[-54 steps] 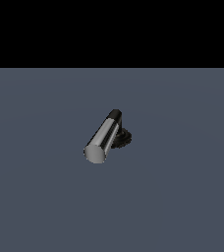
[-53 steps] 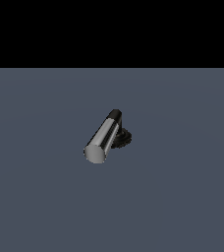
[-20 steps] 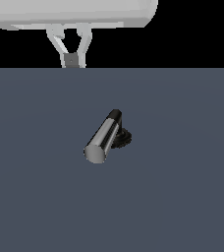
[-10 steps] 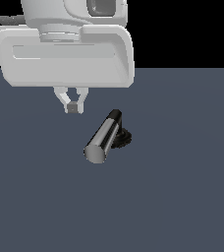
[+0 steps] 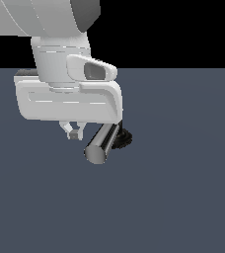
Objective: Turn on the faucet by rotating a designated handle.
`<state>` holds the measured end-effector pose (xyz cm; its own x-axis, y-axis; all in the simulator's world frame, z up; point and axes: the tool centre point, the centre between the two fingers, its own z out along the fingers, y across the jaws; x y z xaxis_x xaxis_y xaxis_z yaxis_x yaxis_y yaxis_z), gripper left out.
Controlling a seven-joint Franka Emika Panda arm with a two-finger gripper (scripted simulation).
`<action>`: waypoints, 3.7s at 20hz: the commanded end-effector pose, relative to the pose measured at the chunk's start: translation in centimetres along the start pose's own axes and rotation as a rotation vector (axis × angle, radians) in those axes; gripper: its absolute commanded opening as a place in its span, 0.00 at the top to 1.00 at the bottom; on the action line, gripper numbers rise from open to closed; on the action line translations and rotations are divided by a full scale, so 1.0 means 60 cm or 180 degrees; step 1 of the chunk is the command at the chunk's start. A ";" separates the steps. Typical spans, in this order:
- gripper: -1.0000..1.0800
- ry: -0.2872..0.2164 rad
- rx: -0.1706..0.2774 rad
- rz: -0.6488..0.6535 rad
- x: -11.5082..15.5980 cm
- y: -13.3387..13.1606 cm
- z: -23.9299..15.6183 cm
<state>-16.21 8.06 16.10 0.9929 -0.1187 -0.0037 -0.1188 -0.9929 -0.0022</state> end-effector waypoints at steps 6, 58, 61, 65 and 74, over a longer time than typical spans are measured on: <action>1.00 0.0007 0.0005 0.0051 0.022 -0.014 0.059; 1.00 0.0012 -0.0006 0.0080 0.049 0.266 0.090; 1.00 0.0001 -0.0004 0.0006 0.052 0.247 0.091; 1.00 0.0002 -0.0004 0.0013 0.073 0.267 0.091; 1.00 0.0004 -0.0005 0.0029 0.118 0.312 0.091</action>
<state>-12.50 -11.10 10.55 0.9904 -0.1375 -0.0123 -0.1375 -0.9905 -0.0012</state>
